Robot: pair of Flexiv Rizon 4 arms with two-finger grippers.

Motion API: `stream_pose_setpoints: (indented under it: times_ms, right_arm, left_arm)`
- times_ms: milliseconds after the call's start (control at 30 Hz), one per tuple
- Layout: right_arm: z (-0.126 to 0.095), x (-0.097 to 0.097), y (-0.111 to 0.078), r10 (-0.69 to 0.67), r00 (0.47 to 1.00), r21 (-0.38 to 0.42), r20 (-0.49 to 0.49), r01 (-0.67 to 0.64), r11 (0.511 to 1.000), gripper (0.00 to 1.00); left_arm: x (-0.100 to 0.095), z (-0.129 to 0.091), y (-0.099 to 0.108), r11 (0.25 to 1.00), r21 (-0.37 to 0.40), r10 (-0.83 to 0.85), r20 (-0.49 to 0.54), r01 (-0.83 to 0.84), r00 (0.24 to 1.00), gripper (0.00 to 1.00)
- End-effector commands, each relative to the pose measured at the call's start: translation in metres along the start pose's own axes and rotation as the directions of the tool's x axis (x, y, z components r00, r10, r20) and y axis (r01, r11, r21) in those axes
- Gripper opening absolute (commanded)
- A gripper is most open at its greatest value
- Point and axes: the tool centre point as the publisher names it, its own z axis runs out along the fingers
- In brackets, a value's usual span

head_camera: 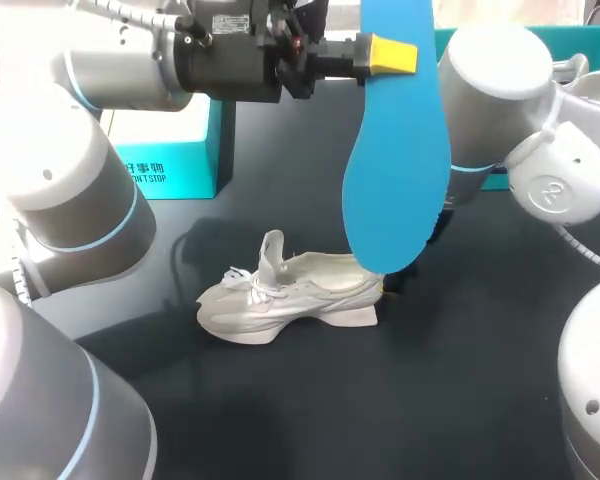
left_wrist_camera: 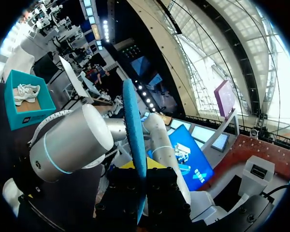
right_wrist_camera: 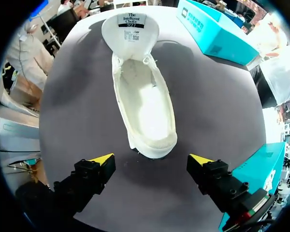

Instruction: Take the shoe out of the shoebox, open the shoe tongue, remove and reinsert the insole, then place the shoe into the shoebox

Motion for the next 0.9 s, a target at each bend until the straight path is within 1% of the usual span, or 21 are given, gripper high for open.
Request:
stream_pose_setpoints:
  times_ms: [33, 267, 433, 533, 700, 900]
  right_arm:
    - [0.006, -0.004, 0.006, 0.003, 1.000, 0.024, 0.001, -0.003, 1.000, 1.00]
    - [0.003, -0.009, 0.016, 0.032, 0.999, -0.029, -0.006, -0.032, 0.999, 1.00]
    - [-0.003, -0.016, 0.028, 0.026, 1.000, -0.035, -0.008, -0.026, 0.999, 1.00]
    - [-0.003, -0.020, 0.036, 0.028, 1.000, -0.040, -0.002, -0.028, 0.999, 1.00]
    - [0.003, -0.025, 0.053, 0.013, 1.000, -0.047, 0.002, -0.013, 0.999, 1.00]
    - [0.027, -0.025, 0.071, -0.015, 1.000, -0.056, -0.016, 0.014, 0.998, 1.00]
  left_arm:
    - [-0.001, 0.000, 0.001, 1.000, 0.000, 0.000, 0.001, 0.000, 1.000, 0.00]
    - [-0.001, 0.000, 0.001, 1.000, 0.000, 0.000, 0.001, 0.000, 1.000, 0.00]
    - [-0.001, 0.000, 0.001, 1.000, 0.000, 0.000, 0.001, 0.000, 1.000, 0.00]
    - [-0.001, 0.000, 0.001, 1.000, 0.000, 0.000, 0.001, 0.000, 1.000, 0.00]
    - [-0.001, 0.000, 0.001, 1.000, 0.000, 0.000, 0.001, 0.000, 1.000, 0.00]
    - [-0.001, 0.000, 0.001, 1.000, 0.000, 0.000, 0.001, 0.000, 1.000, 0.00]
